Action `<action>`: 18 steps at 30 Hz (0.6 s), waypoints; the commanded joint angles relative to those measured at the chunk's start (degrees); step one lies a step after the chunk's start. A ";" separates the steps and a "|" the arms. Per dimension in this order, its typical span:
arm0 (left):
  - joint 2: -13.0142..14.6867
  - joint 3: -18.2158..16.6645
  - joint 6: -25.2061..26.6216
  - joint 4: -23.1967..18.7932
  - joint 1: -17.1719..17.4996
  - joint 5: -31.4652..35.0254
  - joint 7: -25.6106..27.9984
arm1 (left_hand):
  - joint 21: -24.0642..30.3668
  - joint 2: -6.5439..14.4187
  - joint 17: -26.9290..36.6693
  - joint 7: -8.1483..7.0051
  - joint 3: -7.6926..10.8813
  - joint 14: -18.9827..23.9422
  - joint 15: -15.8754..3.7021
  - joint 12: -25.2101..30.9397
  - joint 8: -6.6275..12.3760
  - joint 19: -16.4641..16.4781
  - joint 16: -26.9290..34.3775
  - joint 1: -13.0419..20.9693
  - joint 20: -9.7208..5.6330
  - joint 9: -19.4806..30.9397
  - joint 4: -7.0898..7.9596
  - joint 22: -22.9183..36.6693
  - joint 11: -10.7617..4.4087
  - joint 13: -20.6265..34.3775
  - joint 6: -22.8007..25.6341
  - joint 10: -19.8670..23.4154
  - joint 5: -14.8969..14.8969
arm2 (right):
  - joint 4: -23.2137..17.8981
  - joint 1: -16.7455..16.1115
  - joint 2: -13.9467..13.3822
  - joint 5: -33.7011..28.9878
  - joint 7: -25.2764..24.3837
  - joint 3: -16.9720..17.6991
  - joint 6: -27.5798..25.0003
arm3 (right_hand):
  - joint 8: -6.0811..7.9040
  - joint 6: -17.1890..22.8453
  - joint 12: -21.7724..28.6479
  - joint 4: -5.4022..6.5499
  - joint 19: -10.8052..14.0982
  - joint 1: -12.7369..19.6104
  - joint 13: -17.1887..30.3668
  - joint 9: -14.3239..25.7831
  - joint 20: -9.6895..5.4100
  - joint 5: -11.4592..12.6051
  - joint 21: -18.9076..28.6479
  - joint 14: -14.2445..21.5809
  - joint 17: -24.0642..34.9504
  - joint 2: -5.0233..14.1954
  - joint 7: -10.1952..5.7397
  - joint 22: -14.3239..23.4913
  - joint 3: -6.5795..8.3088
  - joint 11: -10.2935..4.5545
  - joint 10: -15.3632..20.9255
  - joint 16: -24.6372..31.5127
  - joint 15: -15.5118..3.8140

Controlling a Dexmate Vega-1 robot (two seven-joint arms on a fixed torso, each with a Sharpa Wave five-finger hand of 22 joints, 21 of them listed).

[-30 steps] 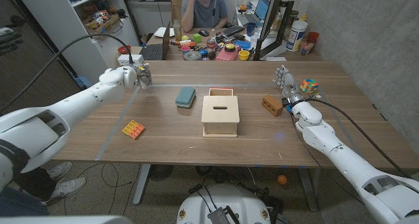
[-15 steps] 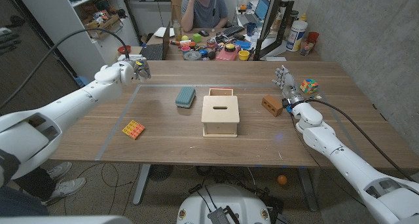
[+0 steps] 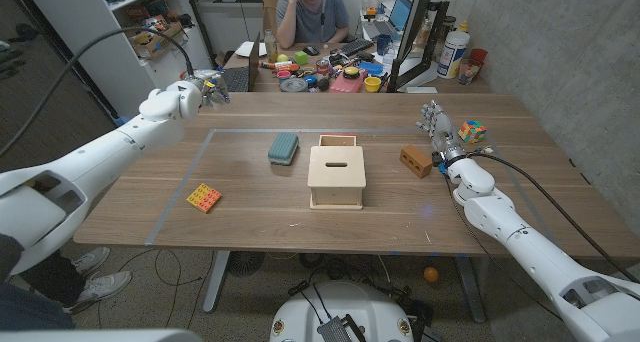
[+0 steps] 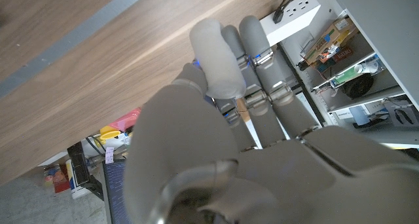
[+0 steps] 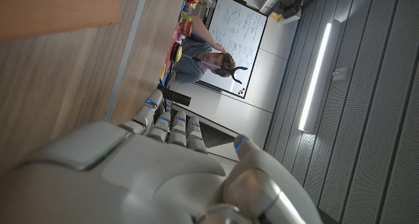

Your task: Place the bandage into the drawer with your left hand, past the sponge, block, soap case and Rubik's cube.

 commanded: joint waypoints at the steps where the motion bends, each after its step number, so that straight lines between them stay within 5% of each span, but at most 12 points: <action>1: -2.49 -0.01 -3.81 2.03 -3.30 1.36 2.03 | 0.29 0.17 0.21 1.04 -0.12 6.61 -6.83 0.34 0.44 0.31 -0.37 0.93 -3.25 0.29 0.05 0.15 -1.57 5.78 1.68 2.16 0.07 | -2.28 -1.67 -1.04 -0.23 -0.48 0.53 0.46 | 0.48 0.49 0.31 -0.09 0.41 0.10 0.27 0.30 -0.65 0.19 -0.23 0.16 0.08 3.30 -0.13 0.21 0.06 -0.01 0.51 -0.21 -0.04; 18: -5.85 0.22 -14.51 3.60 -6.40 -2.85 1.23 | 0.76 -0.10 0.37 0.87 -0.27 6.75 -6.82 0.24 0.30 0.36 -0.82 0.78 -3.25 0.22 0.12 0.07 -1.72 5.62 2.21 2.63 0.08 | -3.99 -3.40 -2.09 -0.02 -0.75 1.48 0.92 | 0.49 0.56 0.30 -0.09 0.57 0.12 0.26 0.30 -0.67 0.20 -0.57 0.19 0.09 3.29 -0.12 0.22 0.05 -0.12 0.51 -0.21 -0.05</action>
